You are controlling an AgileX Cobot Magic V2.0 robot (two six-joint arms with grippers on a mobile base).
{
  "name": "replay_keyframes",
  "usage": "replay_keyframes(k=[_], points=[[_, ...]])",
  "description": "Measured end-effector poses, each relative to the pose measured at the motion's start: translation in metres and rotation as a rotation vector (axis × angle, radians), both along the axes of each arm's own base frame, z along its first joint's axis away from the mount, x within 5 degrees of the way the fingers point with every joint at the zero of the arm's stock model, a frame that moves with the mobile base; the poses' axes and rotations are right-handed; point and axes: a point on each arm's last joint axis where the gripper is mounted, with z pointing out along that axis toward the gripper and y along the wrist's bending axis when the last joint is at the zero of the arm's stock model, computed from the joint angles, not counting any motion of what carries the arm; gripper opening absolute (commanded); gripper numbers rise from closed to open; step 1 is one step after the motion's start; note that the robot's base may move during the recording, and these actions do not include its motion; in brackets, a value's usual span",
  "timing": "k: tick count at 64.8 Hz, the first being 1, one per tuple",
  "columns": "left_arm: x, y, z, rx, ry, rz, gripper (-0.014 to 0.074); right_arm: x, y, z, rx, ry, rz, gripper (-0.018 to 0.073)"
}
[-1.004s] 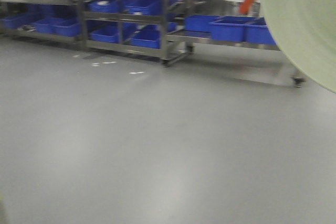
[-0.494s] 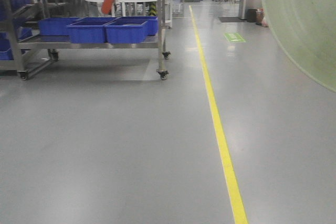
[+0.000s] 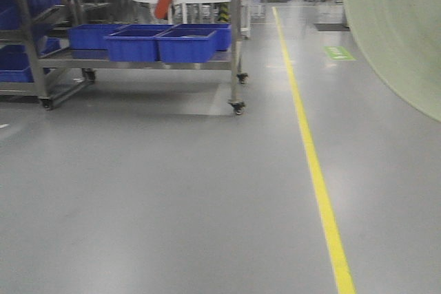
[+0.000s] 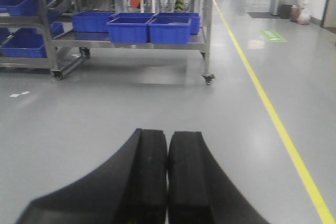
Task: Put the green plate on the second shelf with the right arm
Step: 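Drive the base away from the table toward the bin shelving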
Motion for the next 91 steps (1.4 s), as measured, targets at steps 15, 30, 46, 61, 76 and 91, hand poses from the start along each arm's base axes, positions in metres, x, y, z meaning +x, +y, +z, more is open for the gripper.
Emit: replay_keyframes(k=[15,30,46,61,76,91], points=[[0.0000,0.0000,-0.0002,0.000,0.002,0.000,0.0130,0.0000,0.0000,0.0000,0.000,0.000,0.000,0.0057],[0.0000,0.0000,-0.0002,0.000,0.002,0.000,0.0130,0.0000,0.0000,0.0000,0.000,0.000,0.000,0.0057],[0.0000,0.0000,-0.0002,0.000,0.002,0.000,0.0130,0.0000,0.0000,0.0000,0.000,0.000,0.000,0.0057],[0.0000,0.0000,-0.0002,0.000,0.002,0.000,0.0130,0.0000,0.0000,-0.0002,0.000,0.002,0.000,0.0057],[0.0000,0.0000,-0.0003,0.000,0.004,0.000,0.0129,0.0000,0.0000,-0.0002,0.000,0.002,0.000,0.0057],[0.0000,0.0000,-0.0003,0.000,0.004,0.000,0.0130,0.0001,0.0000,-0.0003,0.000,0.004,0.000,0.0057]])
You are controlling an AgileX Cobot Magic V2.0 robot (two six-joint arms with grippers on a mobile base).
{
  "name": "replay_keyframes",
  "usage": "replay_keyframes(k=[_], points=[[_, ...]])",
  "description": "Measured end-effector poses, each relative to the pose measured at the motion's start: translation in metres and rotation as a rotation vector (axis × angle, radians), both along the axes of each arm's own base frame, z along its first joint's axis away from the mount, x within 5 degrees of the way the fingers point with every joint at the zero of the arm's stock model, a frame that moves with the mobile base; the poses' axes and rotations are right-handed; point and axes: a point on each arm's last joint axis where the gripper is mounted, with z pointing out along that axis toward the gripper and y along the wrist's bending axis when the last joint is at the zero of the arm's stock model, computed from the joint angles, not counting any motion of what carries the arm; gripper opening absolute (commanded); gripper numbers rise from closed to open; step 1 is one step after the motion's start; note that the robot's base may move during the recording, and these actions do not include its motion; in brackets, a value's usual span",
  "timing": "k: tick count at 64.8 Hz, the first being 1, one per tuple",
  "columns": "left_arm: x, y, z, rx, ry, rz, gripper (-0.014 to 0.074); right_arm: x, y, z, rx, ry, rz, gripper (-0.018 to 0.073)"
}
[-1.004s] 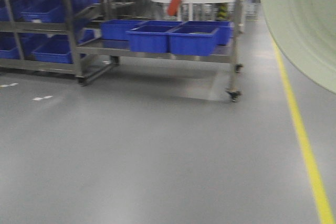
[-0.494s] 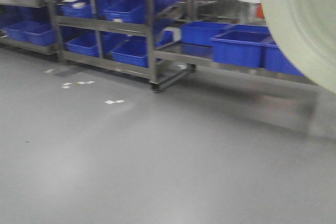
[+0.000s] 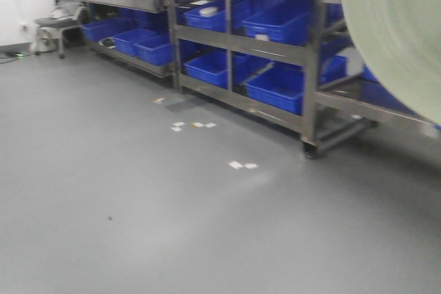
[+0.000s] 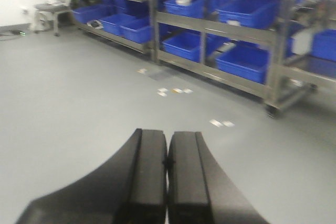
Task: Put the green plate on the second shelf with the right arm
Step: 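Drive the base away from the table toward the bin shelving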
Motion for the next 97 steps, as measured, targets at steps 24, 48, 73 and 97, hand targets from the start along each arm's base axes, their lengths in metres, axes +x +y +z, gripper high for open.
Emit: replay_keyframes(k=[24,48,73,97], points=[[0.0000,0.0000,0.0000,0.000,0.000,0.000,0.0130,0.0001,0.0000,-0.0004,0.000,0.004,0.000,0.0057],[0.0000,0.0000,0.0000,0.000,0.000,0.000,0.0130,0.0003,-0.0001,-0.0011,0.000,0.008,-0.001,0.0057],[0.0000,0.0000,0.0000,0.000,0.000,0.000,0.0130,0.0003,-0.0001,-0.0011,0.000,0.008,-0.001,0.0057],[0.0000,0.0000,0.0000,0.000,0.000,0.000,0.0130,0.0003,-0.0001,-0.0011,0.000,0.008,-0.001,0.0057]])
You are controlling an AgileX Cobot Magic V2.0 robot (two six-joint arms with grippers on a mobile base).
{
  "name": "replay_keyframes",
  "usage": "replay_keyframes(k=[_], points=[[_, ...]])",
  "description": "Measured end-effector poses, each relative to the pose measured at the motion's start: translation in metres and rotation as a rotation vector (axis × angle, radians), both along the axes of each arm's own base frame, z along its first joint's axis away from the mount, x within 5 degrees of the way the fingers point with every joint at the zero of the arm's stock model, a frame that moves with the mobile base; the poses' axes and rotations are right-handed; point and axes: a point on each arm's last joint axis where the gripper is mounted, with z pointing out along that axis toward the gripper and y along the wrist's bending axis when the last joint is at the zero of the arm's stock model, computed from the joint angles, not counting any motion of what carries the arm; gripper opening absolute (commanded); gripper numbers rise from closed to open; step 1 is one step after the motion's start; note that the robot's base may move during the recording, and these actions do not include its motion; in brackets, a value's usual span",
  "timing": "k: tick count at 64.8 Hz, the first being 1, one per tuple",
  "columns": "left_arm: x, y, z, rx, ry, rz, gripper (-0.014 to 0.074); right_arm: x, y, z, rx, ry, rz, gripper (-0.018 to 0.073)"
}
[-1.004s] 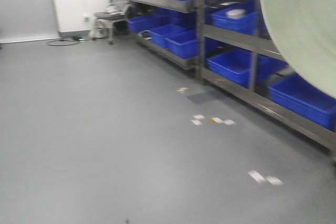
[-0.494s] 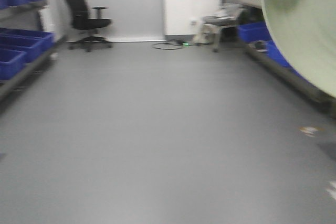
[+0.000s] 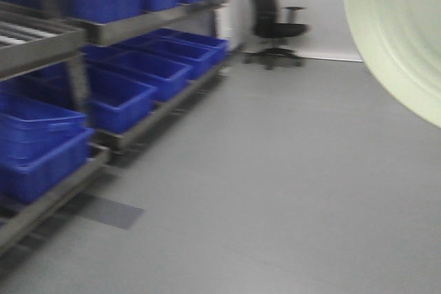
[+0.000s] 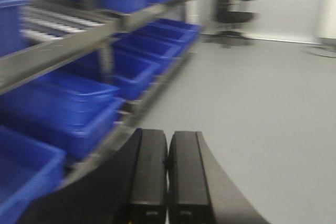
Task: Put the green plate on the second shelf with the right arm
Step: 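Drive the base away from the table toward the bin shelving, then approach the shelf of blue bins holding the plate in the right gripper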
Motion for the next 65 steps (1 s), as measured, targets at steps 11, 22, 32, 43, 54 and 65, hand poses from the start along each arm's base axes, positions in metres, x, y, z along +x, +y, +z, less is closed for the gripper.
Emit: replay_keyframes(k=[11,22,32,43,54,65], points=[[0.0000,0.0000,0.0000,0.000,0.000,0.000,0.0130,0.0000,0.0000,0.0000,0.000,0.000,0.000,0.0057],[0.0000,0.0000,0.0000,0.000,0.000,0.000,0.0130,0.0000,0.0000,0.0000,0.000,0.000,0.000,0.0057],[0.0000,0.0000,0.0000,0.000,0.000,0.000,0.0130,0.0000,0.0000,0.0000,0.000,0.000,0.000,0.0057],[0.0000,0.0000,0.0000,0.000,0.000,0.000,0.0130,0.0000,0.0000,0.0000,0.000,0.000,0.000,0.0057],[0.0000,0.0000,0.0000,0.000,0.000,0.000,0.0130,0.0000,0.0000,0.0000,0.000,0.000,0.000,0.0057],[0.0000,0.0000,0.0000,0.000,0.000,0.000,0.0130,0.0000,0.0000,0.0000,0.000,0.000,0.000,0.0057]])
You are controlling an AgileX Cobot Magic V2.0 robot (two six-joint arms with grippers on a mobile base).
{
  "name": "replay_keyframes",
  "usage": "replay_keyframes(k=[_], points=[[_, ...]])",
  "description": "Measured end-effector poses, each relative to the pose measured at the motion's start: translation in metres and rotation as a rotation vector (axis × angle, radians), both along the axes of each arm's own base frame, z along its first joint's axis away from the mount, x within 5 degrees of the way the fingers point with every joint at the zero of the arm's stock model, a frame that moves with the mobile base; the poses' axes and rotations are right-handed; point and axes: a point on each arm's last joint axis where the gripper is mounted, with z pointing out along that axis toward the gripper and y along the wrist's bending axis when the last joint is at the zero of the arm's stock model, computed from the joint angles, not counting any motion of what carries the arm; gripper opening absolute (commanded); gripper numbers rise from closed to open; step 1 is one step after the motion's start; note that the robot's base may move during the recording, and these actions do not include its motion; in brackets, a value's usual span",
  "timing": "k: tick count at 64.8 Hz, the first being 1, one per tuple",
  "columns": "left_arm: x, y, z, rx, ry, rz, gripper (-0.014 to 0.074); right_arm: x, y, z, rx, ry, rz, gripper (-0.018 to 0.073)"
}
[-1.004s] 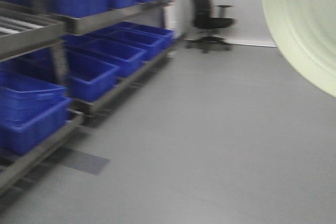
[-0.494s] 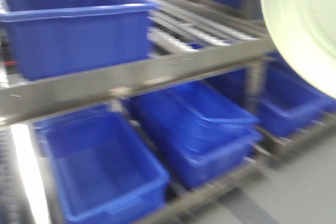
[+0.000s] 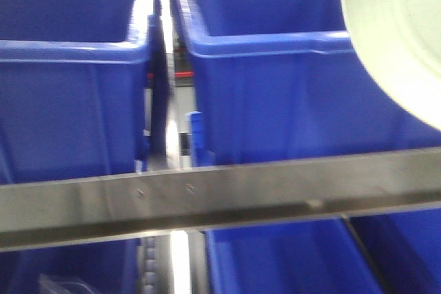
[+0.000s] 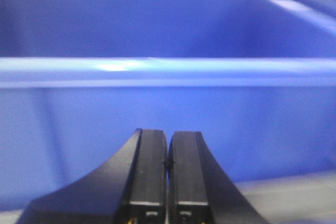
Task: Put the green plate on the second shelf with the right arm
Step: 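Approach the shelf of blue bins holding the plate in the right gripper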
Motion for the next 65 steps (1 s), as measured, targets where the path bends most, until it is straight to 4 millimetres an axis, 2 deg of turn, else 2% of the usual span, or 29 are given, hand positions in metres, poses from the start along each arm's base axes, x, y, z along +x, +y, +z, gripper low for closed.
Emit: replay_keyframes(k=[65], points=[[0.0000,0.0000,0.0000,0.000,0.000,0.000,0.0130,-0.0002,0.0002,0.0008,0.013,-0.009,0.004,0.0057]])
